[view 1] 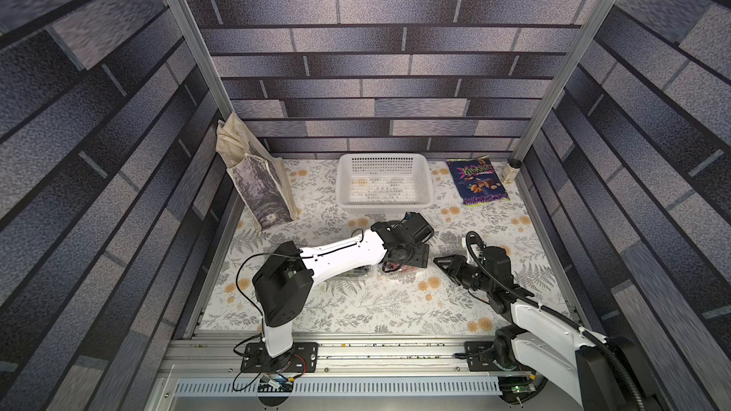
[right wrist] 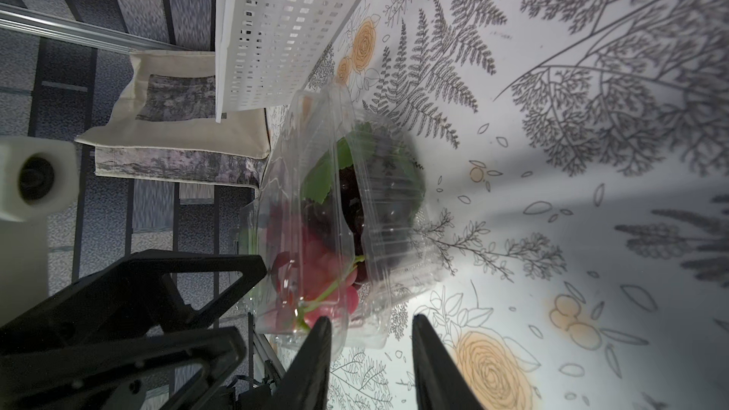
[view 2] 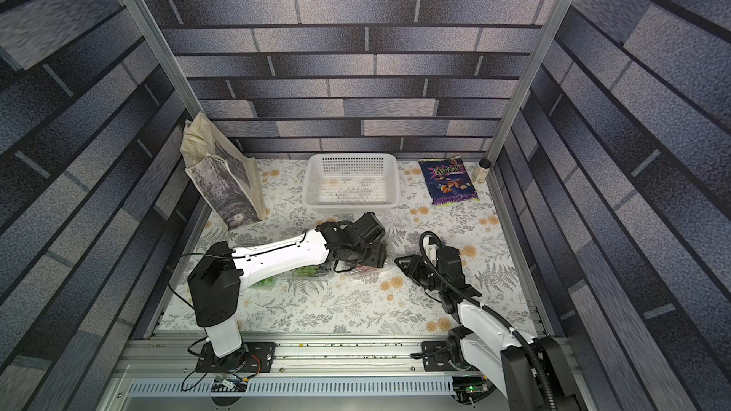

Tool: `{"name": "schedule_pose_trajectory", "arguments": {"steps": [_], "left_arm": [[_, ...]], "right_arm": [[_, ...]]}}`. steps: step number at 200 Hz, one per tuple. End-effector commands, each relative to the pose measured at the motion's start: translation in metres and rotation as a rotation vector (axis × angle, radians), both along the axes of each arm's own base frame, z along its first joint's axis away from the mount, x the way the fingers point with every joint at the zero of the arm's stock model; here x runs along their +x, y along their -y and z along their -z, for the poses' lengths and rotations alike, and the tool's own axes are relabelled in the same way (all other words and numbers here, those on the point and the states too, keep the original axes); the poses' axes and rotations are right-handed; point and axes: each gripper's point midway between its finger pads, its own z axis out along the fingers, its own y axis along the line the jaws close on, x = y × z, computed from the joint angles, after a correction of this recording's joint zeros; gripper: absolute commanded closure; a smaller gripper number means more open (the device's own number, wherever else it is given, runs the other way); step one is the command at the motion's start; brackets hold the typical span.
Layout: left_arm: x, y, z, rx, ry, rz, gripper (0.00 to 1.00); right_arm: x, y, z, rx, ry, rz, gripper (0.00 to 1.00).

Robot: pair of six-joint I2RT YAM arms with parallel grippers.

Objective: Pack grapes into containers
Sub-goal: Close the packing box at the center of the board.

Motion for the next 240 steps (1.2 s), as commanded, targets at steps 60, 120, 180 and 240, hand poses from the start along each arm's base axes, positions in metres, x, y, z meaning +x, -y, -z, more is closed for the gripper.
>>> {"name": "schedule_pose_trajectory", "arguments": {"steps": [60, 120, 180, 240], "left_arm": [[-0.004, -0.004, 0.014, 0.024, -0.036, 0.01, 0.23], [-0.005, -0.003, 0.018, 0.029, -0.049, 0.009, 0.23], [-0.005, -0.002, 0.021, 0.029, -0.056, 0.007, 0.23], [0.001, -0.005, 0.008, 0.003, -0.029, -0.017, 0.23]], "right_arm": [[0.01, -0.008, 0.005, 0.073, 0.005, -0.013, 0.75], [0.009, -0.01, 0.015, 0.085, -0.02, -0.017, 0.83], [0.008, -0.01, 0.019, 0.086, -0.029, -0.018, 0.9], [0.011, -0.01, 0.009, 0.079, -0.004, -0.022, 0.71]]}}
